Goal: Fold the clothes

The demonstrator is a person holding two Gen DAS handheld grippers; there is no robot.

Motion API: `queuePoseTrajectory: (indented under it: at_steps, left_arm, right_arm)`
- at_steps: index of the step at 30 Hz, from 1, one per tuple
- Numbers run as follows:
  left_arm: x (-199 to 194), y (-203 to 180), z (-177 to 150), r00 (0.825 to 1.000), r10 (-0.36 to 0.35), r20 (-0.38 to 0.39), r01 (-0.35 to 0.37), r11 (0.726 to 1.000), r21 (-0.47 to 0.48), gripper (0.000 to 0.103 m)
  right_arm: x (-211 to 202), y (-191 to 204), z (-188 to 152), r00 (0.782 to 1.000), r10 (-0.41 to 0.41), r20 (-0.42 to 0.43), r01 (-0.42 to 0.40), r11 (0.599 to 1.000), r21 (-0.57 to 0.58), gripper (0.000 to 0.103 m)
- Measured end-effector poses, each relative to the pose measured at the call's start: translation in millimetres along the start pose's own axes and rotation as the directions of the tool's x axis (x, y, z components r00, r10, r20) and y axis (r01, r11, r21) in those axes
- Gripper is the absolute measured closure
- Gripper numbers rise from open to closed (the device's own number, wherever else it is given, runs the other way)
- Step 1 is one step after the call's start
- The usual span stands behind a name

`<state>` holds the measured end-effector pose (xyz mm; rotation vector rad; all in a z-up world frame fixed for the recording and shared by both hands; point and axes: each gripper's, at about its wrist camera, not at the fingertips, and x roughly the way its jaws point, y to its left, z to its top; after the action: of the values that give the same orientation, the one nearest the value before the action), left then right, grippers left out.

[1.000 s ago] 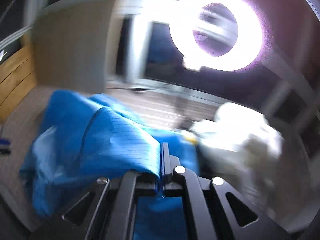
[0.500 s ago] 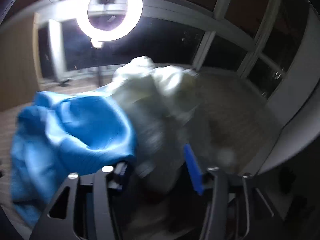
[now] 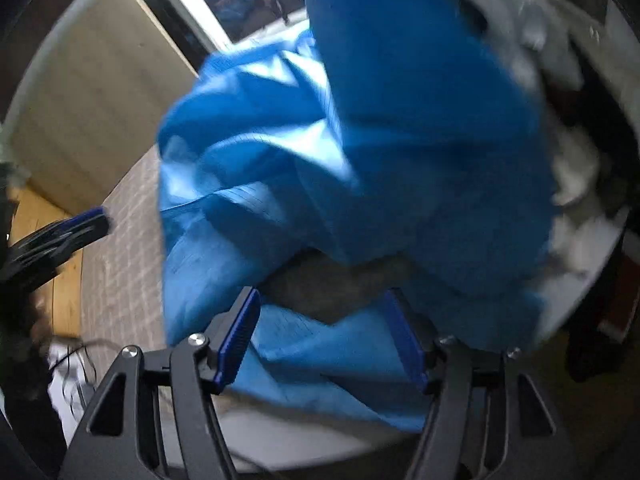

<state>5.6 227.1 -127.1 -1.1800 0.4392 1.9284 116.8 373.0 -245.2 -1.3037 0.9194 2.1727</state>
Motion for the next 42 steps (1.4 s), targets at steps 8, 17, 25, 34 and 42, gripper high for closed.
queuePoseTrajectory:
  at_steps: [8, 17, 25, 34, 42]
  left_arm:
    - [-1.3, -45.3, 79.1, 1.0, 0.003, 0.014, -0.007, 0.958, 0.287, 0.059]
    - [47.3, -186.0, 153.5, 0.991, -0.099, -0.089, 0.133, 0.77, 0.624, 0.043]
    - [106.6, -180.9, 198.2, 0.981, -0.146, -0.129, 0.191, 0.86, 0.474, 0.102]
    - [-48.6, -19.4, 200.9, 0.981, 0.03, 0.191, -0.062, 0.985, 0.161, 0.102]
    - [-109.2, 42.7, 173.5, 0.961, 0.131, 0.244, -0.134, 0.991, -0.006, 0.102]
  right_arm:
    - [34.7, 2.4, 10.8, 0.996, -0.078, 0.038, 0.078, 0.997, 0.015, 0.04]
    - [-36.2, -75.6, -40.9, 0.985, -0.134, 0.106, 0.123, 0.987, 0.107, 0.04]
    - [-44.5, -109.6, -55.9, 0.986, -0.129, 0.109, 0.108, 0.977, 0.185, 0.04]
    - [-22.9, -46.8, 3.1, 0.976, 0.007, 0.217, -0.011, 1.0, 0.017, 0.04]
    - [-3.2, 40.6, 34.8, 0.953, 0.193, 0.234, -0.178, 0.98, -0.085, 0.032]
